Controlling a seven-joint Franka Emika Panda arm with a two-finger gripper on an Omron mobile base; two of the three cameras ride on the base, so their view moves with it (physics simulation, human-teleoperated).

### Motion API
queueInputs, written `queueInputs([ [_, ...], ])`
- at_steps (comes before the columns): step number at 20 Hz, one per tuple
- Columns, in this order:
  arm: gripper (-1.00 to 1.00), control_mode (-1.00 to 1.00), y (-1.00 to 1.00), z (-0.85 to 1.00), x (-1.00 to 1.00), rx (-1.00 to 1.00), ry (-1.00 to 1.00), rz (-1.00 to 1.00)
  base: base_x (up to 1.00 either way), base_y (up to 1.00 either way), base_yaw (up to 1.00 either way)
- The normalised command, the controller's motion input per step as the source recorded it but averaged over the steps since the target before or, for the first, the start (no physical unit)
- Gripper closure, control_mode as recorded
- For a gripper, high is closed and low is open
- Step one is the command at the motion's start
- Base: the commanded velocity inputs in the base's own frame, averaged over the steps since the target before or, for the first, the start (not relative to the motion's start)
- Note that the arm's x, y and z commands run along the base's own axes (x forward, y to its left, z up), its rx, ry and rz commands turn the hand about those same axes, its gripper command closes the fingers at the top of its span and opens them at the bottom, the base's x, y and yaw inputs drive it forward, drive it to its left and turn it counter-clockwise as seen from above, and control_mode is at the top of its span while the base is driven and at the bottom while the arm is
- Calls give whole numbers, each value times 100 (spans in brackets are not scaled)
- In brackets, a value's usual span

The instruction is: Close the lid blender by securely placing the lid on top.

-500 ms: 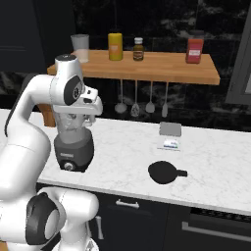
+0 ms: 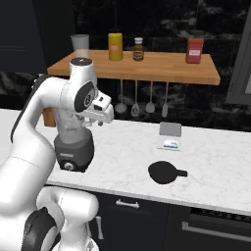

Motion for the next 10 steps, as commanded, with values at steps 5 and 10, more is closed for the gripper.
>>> queueInputs([
  [5,-100,-100,-100,-23,-5,12,-1,-44,0,0,0],
  [10,-100,-100,-100,-63,3,10,10,-49,0,0,0],
])
